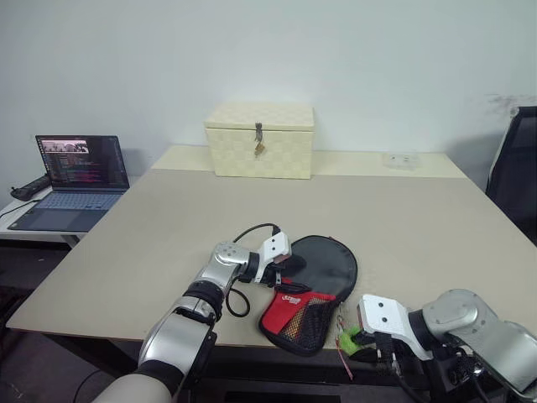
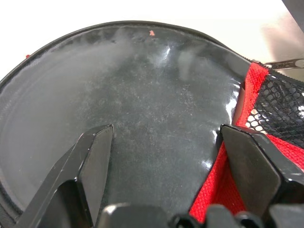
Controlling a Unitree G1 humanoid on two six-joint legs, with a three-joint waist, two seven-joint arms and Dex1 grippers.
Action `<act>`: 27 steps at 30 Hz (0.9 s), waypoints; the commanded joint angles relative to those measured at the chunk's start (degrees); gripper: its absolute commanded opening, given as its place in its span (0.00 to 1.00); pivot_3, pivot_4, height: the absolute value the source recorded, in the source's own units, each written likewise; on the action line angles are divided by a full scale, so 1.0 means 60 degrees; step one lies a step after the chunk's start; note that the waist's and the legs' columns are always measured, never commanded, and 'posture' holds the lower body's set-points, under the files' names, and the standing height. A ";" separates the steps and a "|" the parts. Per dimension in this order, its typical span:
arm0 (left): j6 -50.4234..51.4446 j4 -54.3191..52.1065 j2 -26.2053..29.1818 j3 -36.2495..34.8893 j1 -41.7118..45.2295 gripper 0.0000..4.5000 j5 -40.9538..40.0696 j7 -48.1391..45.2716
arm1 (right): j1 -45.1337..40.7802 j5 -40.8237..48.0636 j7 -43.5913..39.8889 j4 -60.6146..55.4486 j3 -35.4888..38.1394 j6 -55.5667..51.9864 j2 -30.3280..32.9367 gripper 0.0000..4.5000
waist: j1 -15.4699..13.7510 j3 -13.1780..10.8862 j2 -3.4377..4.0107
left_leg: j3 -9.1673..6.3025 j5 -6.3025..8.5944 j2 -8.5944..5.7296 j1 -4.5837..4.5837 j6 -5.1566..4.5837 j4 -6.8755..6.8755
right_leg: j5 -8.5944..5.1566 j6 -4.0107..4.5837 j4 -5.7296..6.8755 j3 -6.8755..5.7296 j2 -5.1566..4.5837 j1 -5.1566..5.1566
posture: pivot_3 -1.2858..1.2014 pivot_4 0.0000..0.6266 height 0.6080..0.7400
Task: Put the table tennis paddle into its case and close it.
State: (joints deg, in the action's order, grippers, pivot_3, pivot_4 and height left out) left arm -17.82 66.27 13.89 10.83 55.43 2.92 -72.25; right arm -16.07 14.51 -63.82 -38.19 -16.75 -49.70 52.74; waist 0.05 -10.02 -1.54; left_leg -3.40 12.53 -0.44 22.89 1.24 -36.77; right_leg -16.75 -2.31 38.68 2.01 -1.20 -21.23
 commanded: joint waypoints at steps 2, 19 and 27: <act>0.0101 0.0150 0.0170 0.0107 -0.0418 0.87 0.0332 0.0347 | -0.0889 0.1249 0.0313 -0.0375 0.1307 -0.1528 -0.0135 0.58 | 0.0013 0.0000 0.0000 | 0.0002 0.0000 0.0002 -0.0002 0.0000 -0.0003 | 0.0003 -0.0003 0.0005 0.0003 -0.0002 0.0000 | 0.52 0.24 1.00; 0.3194 -0.5409 0.1811 -0.1312 -0.1647 0.87 -0.2074 -0.0779 | -0.4660 -0.0059 0.5521 0.7981 0.2712 -0.0021 -0.4371 0.63 | 0.0281 -0.0044 -0.0025 | 0.0033 -0.0003 0.0010 0.0189 0.0001 0.0019 | 0.0044 0.0075 0.0063 0.0042 -0.0005 -0.0245 | 0.52 0.24 1.00; 0.4786 -0.8105 0.2779 -0.1700 -0.3287 0.87 -0.2672 -0.0021 | -0.4456 0.0008 0.5751 0.9249 0.2879 0.0219 -0.4837 0.63 | 0.0295 -0.0051 -0.0012 | 0.0050 -0.0003 0.0016 0.0269 0.0000 0.0015 | 0.0045 0.0078 0.0070 0.0053 -0.0012 -0.0336 | 0.52 0.24 1.00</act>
State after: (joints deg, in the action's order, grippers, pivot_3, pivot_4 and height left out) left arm 9.48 22.00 29.79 1.86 36.14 -11.39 -73.37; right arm -42.97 13.58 -28.66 17.96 -0.92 -48.22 23.81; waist 1.82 -10.33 -1.61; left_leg -3.11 12.50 -0.34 24.50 1.24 -36.70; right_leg -16.48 -1.84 39.11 2.32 -1.26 -23.22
